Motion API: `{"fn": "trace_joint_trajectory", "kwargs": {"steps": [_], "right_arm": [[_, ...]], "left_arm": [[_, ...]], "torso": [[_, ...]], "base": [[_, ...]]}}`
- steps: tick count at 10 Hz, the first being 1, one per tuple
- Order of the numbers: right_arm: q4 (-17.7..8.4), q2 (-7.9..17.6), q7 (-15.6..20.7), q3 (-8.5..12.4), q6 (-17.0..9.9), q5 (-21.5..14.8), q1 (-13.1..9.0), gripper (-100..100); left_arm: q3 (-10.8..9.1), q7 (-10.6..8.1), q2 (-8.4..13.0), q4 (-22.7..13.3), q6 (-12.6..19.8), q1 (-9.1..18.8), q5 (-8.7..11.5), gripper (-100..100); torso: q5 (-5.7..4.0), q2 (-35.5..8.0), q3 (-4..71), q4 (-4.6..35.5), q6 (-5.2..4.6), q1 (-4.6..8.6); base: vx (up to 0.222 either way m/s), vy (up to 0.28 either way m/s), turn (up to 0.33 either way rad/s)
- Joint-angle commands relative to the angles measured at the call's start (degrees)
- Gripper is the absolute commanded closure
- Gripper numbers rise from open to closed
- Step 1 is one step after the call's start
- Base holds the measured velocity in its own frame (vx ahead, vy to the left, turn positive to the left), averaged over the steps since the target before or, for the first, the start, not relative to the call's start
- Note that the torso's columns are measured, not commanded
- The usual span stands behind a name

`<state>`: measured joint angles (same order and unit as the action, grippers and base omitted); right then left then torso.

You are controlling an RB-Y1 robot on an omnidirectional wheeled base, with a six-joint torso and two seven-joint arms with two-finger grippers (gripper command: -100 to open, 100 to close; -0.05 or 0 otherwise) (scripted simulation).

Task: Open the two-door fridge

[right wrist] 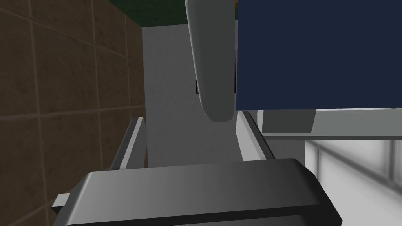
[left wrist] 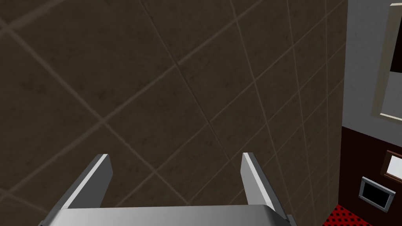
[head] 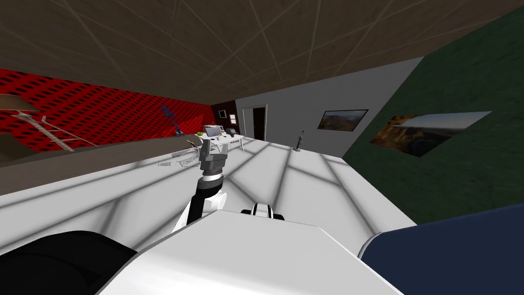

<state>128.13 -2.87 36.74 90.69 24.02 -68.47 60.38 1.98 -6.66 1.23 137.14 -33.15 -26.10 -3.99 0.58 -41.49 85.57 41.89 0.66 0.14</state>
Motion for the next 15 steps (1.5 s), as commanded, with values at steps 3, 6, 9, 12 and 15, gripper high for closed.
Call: {"fn": "trace_joint_trajectory", "kwargs": {"steps": [3, 6, 9, 12, 15], "right_arm": [[-1.86, 0.01, -0.25, 0.1, -1.84, -0.95, 0.73, 100], [-4.53, 0.1, -0.54, -0.1, -3.53, -1.54, 1.83, 100], [-5.76, 0.14, -0.62, -0.05, -4.45, -1.8, 2.38, 100], [-8.22, 0.23, -0.79, 0.06, -6.3, -2.32, 3.48, 100], [-9.44, 0.28, -0.87, 0.11, -7.23, -2.57, 4.03, 100]], "left_arm": [[0.0, 0.0, 0.0, 0.0, 0.0, 0.0, 0.0, 0], [-0.01, 0.0, 0.01, -0.01, 0.0, 0.01, 0.0, 0], [-0.01, 0.0, 0.01, 0.0, 0.0, 0.01, 0.0, 0], [-0.01, 0.0, 0.01, 0.0, 0.0, 0.01, 0.0, 0], [-0.01, 0.0, 0.01, 0.0, 0.0, 0.0, 0.0, 0]], "torso": [[0.35, -0.55, -0.35, 0.18, -0.37, -0.74], [0.2, -0.36, -0.33, 0.15, -0.42, -0.72], [0.07, -0.12, -0.11, 0.02, -0.21, -0.28], [0.11, -0.21, -0.07, -0.01, -0.12, -0.06], [-0.06, 0.08, 0.1, -0.11, 0.01, 0.17]], "base": [[0.257, 0.116, -0.04], [0.27, 0.041, -0.057], [0.27, 0.024, -0.037], [0.288, 0.012, -0.048], [0.295, 0.042, -0.026]]}}
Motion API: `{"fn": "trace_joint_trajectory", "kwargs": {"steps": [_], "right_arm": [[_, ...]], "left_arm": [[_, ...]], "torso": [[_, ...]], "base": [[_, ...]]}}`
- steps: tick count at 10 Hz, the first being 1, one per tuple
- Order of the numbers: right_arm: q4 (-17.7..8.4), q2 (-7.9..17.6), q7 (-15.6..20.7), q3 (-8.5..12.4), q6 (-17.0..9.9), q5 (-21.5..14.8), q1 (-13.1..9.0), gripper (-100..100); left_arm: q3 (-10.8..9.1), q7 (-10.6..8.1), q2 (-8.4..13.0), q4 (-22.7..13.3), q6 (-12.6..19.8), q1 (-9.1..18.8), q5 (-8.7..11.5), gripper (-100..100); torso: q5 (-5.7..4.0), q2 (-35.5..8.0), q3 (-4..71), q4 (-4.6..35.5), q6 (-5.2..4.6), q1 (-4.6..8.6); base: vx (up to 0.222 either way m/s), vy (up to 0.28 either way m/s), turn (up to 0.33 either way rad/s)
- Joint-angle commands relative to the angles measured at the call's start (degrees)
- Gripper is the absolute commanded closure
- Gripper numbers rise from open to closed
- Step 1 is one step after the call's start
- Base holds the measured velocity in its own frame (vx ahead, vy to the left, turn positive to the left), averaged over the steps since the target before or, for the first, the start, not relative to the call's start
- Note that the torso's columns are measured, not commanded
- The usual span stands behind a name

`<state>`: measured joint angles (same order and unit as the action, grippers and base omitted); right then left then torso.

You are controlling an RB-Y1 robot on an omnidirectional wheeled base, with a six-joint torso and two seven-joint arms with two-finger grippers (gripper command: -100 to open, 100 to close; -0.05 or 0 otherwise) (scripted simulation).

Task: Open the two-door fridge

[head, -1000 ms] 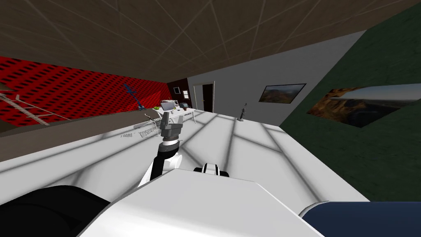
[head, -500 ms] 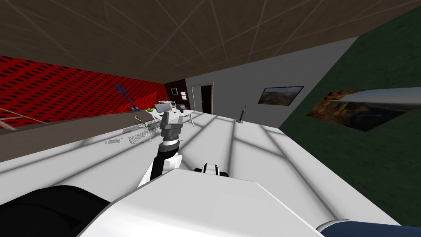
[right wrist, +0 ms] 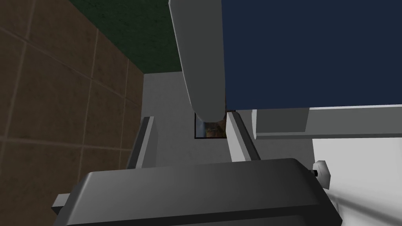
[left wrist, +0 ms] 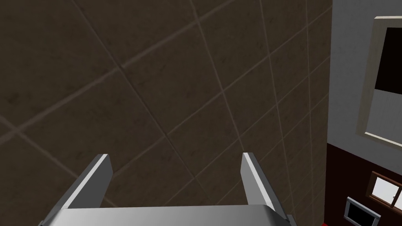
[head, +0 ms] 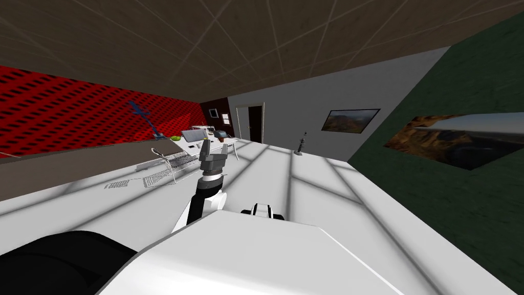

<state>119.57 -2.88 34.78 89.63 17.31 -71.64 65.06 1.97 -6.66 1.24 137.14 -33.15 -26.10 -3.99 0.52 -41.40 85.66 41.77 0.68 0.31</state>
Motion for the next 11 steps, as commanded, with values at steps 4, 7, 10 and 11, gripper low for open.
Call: {"fn": "trace_joint_trajectory", "kwargs": {"steps": [4, 7, 10, 11], "right_arm": [[-3.34, 0.37, 0.94, 1.27, -2.37, 0.08, 0.46, 100], [-5.8, 0.47, 0.78, 1.38, -4.22, -0.43, 1.56, 100], [-8.28, 0.27, 0.47, 0.3, -4.18, -0.58, 2.09, 100], [-8.28, 0.27, 0.47, 0.3, -4.18, -0.58, 2.09, 100]], "left_arm": [[0.0, 0.0, 0.0, 0.0, 0.0, 0.0, 0.0, 0], [0.0, 0.0, 0.0, 0.0, 0.0, 0.01, 0.0, 0], [0.0, 0.0, 0.0, -0.01, 0.0, 0.03, 0.0, 0], [-0.01, 0.0, 0.01, 0.0, 0.0, 0.01, 0.0, 0]], "torso": [[0.0, -0.17, -0.12, 0.04, -0.06, 0.05], [0.21, -0.39, -0.24, 0.09, -0.27, -0.43], [0.24, -0.81, -0.5, 0.2, -0.36, -0.65], [0.14, -0.53, -0.46, 0.19, -0.43, -0.5]], "base": [[0.294, 0.023, -0.033], [0.286, 0.026, -0.028], [0.203, -0.013, -0.042], [0.251, -0.032, -0.033]]}}
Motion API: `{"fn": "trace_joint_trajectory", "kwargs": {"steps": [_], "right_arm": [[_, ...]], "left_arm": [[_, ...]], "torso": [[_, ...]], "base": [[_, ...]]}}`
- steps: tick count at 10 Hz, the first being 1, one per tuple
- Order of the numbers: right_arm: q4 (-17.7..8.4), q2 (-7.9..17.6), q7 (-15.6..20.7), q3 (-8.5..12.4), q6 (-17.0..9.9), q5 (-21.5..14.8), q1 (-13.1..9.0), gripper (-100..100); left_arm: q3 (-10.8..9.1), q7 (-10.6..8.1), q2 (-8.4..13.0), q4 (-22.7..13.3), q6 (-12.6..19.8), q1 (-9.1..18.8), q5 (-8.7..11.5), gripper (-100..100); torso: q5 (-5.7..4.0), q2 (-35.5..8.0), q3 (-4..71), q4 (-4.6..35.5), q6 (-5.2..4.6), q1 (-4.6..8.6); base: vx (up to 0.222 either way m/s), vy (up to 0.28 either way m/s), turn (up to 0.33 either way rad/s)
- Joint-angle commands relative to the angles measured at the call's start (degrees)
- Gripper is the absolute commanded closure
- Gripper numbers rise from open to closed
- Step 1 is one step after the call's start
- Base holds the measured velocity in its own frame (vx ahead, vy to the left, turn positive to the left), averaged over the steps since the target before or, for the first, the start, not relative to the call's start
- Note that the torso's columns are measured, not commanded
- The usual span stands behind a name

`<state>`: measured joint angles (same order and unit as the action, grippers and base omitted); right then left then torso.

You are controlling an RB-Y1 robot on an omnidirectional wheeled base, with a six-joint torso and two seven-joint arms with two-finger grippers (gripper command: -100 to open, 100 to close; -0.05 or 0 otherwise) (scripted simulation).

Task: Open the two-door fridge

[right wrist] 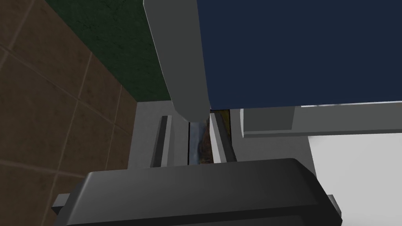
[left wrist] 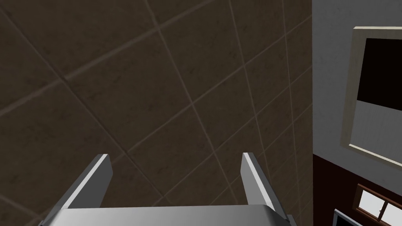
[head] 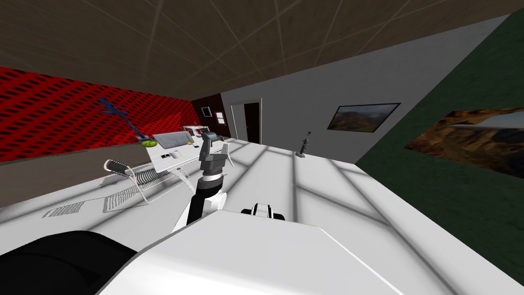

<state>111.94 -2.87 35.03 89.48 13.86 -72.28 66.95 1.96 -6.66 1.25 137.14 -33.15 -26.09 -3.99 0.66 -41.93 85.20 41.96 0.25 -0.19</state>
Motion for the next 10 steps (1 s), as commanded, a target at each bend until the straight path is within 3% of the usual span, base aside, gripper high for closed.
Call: {"fn": "trace_joint_trajectory", "kwargs": {"steps": [1, 10], "right_arm": [[-2.22, 0.55, 0.2, 0.43, -1.6, -0.04, 0.88, 100], [-8.51, 1.68, 0.15, 0.36, -5.09, -0.38, 3.63, 100]], "left_arm": [[0.0, 0.0, 0.0, 0.0, 0.0, 0.0, 0.0, 0], [0.0, 0.0, 0.0, 0.0, 0.0, 0.0, 0.0, 0]], "torso": [[-0.17, 0.17, 0.07, -0.04, 0.07, 0.06], [-0.23, 0.05, 0.32, -0.24, 0.46, 1.08]], "base": [[0.259, -0.022, -0.025], [0.29, -0.057, -0.03]]}}
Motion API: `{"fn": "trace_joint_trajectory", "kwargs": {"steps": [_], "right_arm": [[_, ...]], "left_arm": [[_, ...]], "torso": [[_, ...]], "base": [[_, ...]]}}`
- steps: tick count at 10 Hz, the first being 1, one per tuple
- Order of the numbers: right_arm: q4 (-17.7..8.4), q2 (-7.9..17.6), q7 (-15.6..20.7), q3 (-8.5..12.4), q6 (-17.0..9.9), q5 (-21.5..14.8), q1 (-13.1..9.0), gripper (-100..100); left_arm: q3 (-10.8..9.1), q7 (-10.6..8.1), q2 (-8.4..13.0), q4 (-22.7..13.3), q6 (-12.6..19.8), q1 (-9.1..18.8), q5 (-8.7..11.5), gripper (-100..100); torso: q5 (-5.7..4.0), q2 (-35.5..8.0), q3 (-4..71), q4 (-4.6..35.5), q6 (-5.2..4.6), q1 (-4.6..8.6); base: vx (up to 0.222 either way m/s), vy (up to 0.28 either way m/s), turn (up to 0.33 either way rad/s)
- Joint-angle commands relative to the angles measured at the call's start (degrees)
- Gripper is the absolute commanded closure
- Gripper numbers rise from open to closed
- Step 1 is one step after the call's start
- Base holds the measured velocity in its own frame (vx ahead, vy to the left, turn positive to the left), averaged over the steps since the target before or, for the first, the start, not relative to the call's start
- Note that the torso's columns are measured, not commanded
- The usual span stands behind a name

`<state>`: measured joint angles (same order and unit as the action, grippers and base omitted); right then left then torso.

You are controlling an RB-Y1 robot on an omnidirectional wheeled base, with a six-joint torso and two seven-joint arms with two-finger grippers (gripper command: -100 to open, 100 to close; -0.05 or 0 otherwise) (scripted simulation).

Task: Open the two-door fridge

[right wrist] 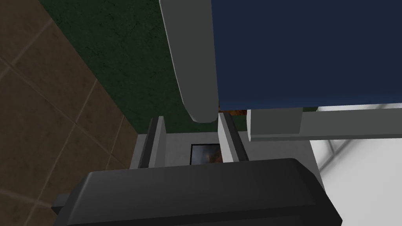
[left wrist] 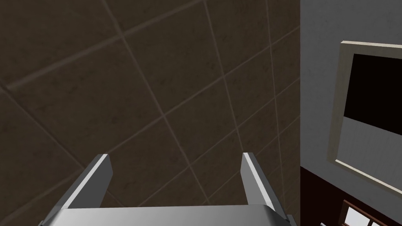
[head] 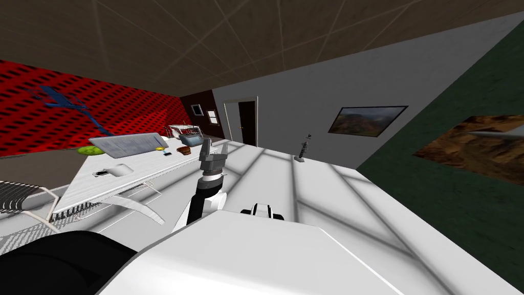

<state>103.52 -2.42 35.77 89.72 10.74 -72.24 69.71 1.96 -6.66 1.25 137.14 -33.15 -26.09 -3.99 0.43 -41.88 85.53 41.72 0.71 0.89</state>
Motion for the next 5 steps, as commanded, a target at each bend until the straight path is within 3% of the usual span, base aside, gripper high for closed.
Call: {"fn": "trace_joint_trajectory", "kwargs": {"steps": [1, 2, 5], "right_arm": [[-1.66, 1.52, -0.61, 0.1, -2.85, -0.51, 1.56, 100], [-1.66, 1.52, -0.61, 0.1, -2.85, -0.51, 1.56, 100], [-4.8, 2.09, -0.64, 0.06, -4.59, -0.68, 2.93, 100]], "left_arm": [[0.0, 0.0, 0.0, 0.0, 0.0, 0.0, 0.0, 0], [0.0, 0.0, 0.0, 0.0, 0.0, 0.0, 0.0, 0], [0.0, 0.0, 0.0, 0.0, 0.0, 0.0, 0.0, 0]], "torso": [[-0.08, 0.07, -0.03, 0.02, 0.0, -0.01], [-0.07, 0.11, -0.03, 0.02, -0.09, -0.12], [0.03, -0.16, -0.13, 0.04, -0.11, -0.17]], "base": [[0.33, -0.038, -0.02], [0.303, -0.053, -0.009], [0.294, -0.055, -0.022]]}}
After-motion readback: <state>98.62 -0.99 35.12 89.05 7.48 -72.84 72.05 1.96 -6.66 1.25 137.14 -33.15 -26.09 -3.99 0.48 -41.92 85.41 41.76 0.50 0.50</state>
